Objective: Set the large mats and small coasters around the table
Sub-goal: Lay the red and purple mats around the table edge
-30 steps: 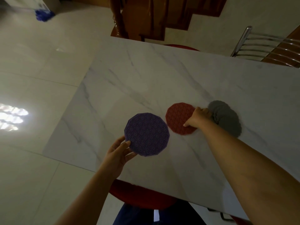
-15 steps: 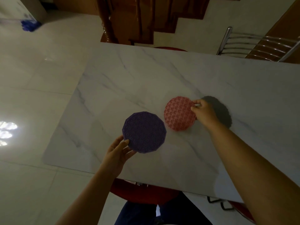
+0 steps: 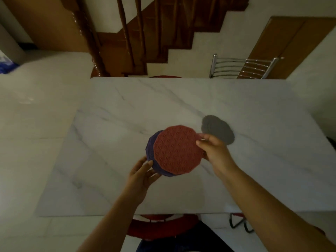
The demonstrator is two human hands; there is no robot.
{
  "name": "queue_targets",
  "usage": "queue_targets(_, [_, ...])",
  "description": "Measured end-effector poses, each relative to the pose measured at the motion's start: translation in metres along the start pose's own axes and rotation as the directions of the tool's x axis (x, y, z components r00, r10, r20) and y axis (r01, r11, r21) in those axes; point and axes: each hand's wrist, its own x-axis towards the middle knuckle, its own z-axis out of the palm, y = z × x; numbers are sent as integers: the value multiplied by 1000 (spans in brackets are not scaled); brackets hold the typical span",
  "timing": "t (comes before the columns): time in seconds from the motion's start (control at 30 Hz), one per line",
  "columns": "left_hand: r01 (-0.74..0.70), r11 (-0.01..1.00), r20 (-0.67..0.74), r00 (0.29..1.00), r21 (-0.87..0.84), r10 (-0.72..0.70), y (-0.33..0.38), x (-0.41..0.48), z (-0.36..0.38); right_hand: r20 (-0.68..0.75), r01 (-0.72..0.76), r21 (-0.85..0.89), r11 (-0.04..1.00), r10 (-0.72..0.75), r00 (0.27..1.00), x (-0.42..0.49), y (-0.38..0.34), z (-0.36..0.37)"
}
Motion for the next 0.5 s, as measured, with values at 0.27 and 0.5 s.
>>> queue_targets(0.27, [96, 995, 174, 980, 36, -101, -16, -14, 8, -185, -68, -10, 998, 65, 981, -41, 32, -13])
queue_targets(0.5, [175, 976, 195, 961, 127, -197, -40, -20, 17, -290, 12, -55, 998, -28, 957, -78, 51, -40])
